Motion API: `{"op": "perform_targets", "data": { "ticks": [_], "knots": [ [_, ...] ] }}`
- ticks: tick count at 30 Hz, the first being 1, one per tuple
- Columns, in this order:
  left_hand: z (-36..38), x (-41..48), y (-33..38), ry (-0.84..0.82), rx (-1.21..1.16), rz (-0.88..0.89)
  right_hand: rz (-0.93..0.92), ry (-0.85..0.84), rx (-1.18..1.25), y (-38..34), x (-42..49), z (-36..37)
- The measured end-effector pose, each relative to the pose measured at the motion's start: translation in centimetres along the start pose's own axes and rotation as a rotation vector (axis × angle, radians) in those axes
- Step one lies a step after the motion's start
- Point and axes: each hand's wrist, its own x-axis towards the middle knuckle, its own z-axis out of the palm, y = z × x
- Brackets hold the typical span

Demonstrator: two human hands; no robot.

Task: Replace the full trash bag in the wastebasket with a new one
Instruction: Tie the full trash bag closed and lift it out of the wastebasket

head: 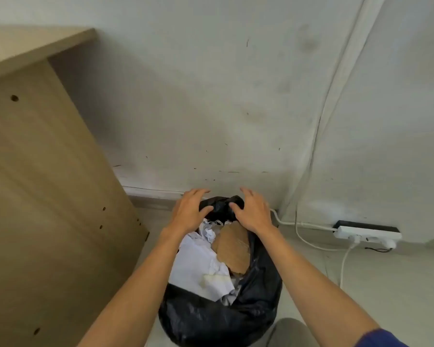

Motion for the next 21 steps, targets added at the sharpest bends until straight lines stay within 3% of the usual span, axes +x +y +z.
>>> {"op": "perform_targets", "data": {
  "ticks": [5, 10, 14, 16, 19, 21],
  "knots": [
    [1.4, 2.4, -1.3, -0.053, -0.152, -0.108, -0.126, 0.119, 0.051, 2.3, -0.3, 2.0],
    [1.6, 2.8, -1.5, 0.067, -0.235, -0.147, -0.324, 0.264, 0.235, 2.7, -1.7, 1.4],
    [0.6, 2.5, -1.0, 0.085, -0.339, -0.129, -0.063, 0.244, 0.565, 2.1, -0.9, -0.3],
    [-0.3, 2.2, -0.7, 0.017, -0.326, -0.098, 0.042, 0.083, 0.403, 2.3, 0.9, -0.6],
    [-1.3, 1.6, -0.2, -0.074, -0.255, -0.081, -0.008, -0.288, 0.129, 2.3, 2.2, -0.1],
    [-2.1, 1.5, -0.1, -0.165, -0.259, -0.122, -0.033, -0.234, 0.134, 2.4, 2.4, 0.5]
  ]
}}
